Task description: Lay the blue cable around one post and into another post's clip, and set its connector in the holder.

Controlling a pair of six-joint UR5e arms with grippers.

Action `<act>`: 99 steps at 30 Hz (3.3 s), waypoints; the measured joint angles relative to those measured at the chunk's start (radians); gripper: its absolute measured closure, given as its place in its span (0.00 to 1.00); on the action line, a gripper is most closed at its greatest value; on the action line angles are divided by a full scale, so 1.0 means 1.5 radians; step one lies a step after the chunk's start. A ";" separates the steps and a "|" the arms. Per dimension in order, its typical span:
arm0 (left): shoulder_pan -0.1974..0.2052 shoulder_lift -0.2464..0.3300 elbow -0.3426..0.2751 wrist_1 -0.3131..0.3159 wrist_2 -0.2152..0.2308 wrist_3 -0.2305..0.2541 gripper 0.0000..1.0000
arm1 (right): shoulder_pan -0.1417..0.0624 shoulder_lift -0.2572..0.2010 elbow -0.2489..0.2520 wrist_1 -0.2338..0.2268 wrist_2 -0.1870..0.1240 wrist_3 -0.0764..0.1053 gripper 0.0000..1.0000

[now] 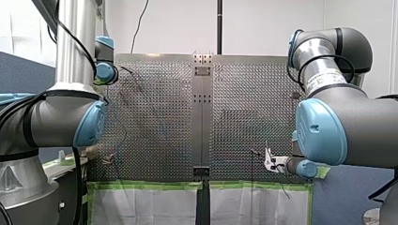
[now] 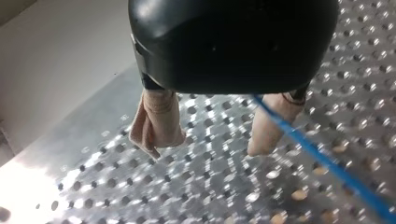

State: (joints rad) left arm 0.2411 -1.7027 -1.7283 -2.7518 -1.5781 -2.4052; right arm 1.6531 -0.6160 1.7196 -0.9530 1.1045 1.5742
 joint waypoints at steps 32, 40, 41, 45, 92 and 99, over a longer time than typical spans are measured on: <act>-0.025 0.035 -0.013 -0.062 -0.017 0.047 0.00 | 0.000 0.000 0.000 0.013 -0.181 -0.007 1.00; -0.026 0.043 -0.013 -0.090 -0.048 0.087 0.00 | 0.001 0.000 -0.004 0.016 -0.228 -0.011 1.00; -0.026 0.044 -0.012 -0.091 -0.053 0.092 0.00 | 0.001 0.000 -0.004 0.017 -0.233 -0.013 1.00; -0.027 0.047 -0.012 -0.096 -0.074 0.115 0.00 | 0.001 0.000 -0.005 0.022 -0.257 -0.017 1.00; -0.031 0.141 -0.066 -0.136 -0.003 0.155 0.00 | 0.006 0.000 -0.009 0.030 -0.318 -0.025 1.00; -0.029 0.150 -0.067 -0.143 -0.014 0.157 0.00 | 0.007 0.000 -0.009 0.032 -0.318 -0.028 1.00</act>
State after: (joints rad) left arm 0.1970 -1.4776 -1.8289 -2.9667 -1.5987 -2.1693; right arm 1.6632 -0.6161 1.7065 -0.9045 0.6276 1.5319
